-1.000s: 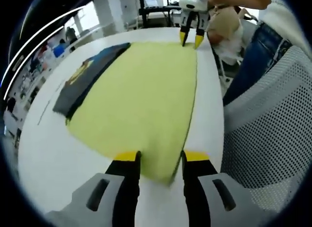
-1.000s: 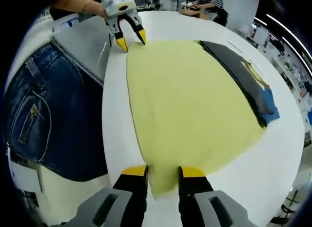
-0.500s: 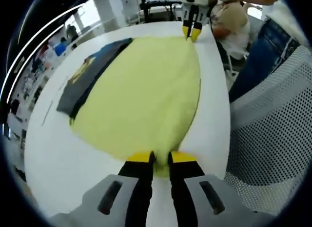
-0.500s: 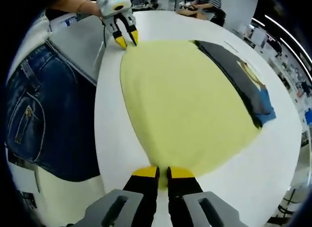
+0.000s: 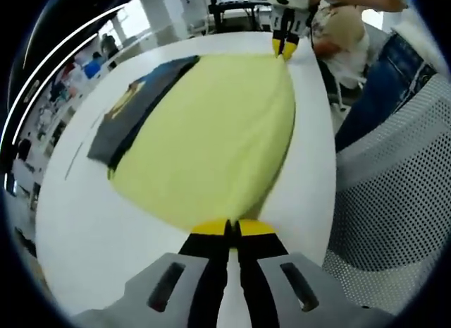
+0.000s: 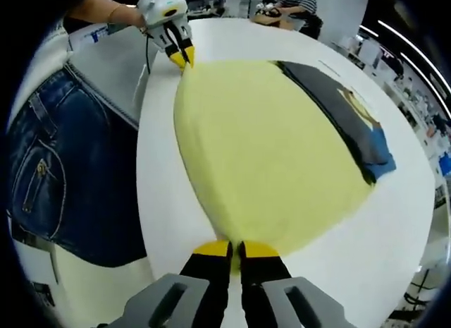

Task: Fold the garment on the visible template until the final outline fits inside the template.

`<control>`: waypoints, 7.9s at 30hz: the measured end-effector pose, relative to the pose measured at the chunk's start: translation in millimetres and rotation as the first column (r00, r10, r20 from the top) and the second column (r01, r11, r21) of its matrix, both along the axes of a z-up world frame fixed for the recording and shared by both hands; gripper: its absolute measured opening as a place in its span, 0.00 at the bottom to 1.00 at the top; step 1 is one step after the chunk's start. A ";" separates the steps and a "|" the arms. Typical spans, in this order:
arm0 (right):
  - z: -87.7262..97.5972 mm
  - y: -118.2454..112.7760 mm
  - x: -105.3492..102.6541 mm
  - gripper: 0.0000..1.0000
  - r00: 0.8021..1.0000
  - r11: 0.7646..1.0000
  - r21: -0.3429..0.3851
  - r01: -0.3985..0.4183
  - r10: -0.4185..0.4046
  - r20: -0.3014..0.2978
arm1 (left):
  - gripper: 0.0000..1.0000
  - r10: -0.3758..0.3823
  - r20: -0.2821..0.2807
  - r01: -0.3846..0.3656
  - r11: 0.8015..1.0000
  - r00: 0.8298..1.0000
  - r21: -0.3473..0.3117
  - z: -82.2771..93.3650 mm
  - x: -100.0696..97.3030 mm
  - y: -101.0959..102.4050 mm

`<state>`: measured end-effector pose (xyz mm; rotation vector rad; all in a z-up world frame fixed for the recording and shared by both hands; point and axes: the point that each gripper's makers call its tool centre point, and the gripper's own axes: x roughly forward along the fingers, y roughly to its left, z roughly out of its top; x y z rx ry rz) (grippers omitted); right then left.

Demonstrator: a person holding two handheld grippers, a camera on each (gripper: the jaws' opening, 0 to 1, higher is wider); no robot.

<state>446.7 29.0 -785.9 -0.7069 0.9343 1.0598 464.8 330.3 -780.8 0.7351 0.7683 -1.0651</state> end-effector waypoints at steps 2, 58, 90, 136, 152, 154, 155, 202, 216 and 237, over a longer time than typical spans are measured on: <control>3.1 0.0 0.1 0.00 1.000 1.000 0.005 0.006 -0.006 0.000 | 0.01 -0.001 -0.003 0.001 1.000 1.000 0.004 3.0 -0.6 0.9; 93.3 13.3 -37.9 0.00 0.991 0.992 0.043 -0.116 0.119 -0.068 | 0.01 0.034 -0.143 -0.029 0.999 0.989 0.039 87.4 -44.3 14.2; 121.9 11.9 -4.0 0.00 0.990 0.992 0.001 -0.126 0.125 0.059 | 0.01 0.073 -0.104 -0.069 0.997 0.992 0.039 121.1 -20.2 13.4; 151.1 10.9 146.6 0.00 0.877 0.995 -0.101 -0.003 0.051 0.477 | 0.01 0.307 0.190 -0.292 0.951 0.933 -0.100 159.0 115.4 12.3; 141.3 12.5 206.7 0.00 0.814 0.985 -0.155 0.081 0.024 0.580 | 0.01 0.491 0.184 -0.448 0.864 0.851 -0.231 148.3 172.5 15.0; 136.8 12.8 214.1 0.00 0.809 0.983 -0.156 0.092 0.017 0.588 | 0.01 0.502 0.189 -0.459 0.859 0.844 -0.229 144.0 178.9 15.7; 133.5 12.6 218.1 0.00 0.807 0.982 -0.160 0.099 0.015 0.591 | 0.01 0.506 0.191 -0.463 0.857 0.841 -0.228 142.2 181.7 16.1; 10.8 8.7 274.1 0.17 0.952 0.981 -0.003 0.196 -0.189 0.242 | 0.12 0.450 0.065 -0.434 0.884 0.891 -0.171 15.5 267.6 20.1; 4.2 -4.0 276.4 0.09 0.937 0.987 -0.076 0.143 -0.111 0.330 | 0.15 0.235 0.249 -0.237 0.971 0.940 -0.025 4.4 267.6 25.2; 11.2 -7.9 300.4 0.00 0.819 0.834 0.243 0.496 -0.542 0.188 | 0.03 0.629 0.081 -0.589 0.760 0.773 -0.274 19.8 290.2 35.1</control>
